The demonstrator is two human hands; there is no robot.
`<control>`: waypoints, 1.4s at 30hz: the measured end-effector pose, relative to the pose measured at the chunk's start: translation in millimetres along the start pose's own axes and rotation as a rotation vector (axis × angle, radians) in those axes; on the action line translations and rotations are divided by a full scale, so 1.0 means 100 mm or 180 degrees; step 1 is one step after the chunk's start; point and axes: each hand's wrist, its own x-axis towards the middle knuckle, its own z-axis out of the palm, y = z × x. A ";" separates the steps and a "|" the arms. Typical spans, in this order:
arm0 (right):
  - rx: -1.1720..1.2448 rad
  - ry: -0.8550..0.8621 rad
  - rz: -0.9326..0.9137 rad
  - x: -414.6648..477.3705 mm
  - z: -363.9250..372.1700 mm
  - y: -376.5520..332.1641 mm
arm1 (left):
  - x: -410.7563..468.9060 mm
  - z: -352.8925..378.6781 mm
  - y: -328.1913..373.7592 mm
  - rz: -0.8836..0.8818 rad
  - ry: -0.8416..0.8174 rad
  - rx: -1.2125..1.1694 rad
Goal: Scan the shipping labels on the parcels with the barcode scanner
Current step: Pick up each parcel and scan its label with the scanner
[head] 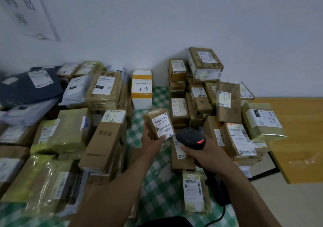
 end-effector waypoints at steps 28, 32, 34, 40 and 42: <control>0.0165 -0.0018 -0.0201 0.10 0.27 -0.03 | -0.74 -0.49 0.24 0.0536 -0.0009 0.0170; 0.0245 -0.0194 -0.0476 0.13 0.60 -0.05 | -1.25 -0.93 0.24 0.0795 0.0447 -0.0098; 0.0183 -0.0370 -0.0497 0.12 0.76 -0.09 | -1.48 -1.14 0.19 0.0761 0.0795 -0.0174; -0.0037 -0.0950 -0.0528 0.10 1.16 -0.10 | -2.06 -1.63 -0.11 0.0597 0.1746 -0.0332; -0.0137 -0.1038 -0.0536 0.09 1.25 -0.08 | -2.16 -1.76 -0.23 0.0451 0.1983 -0.0166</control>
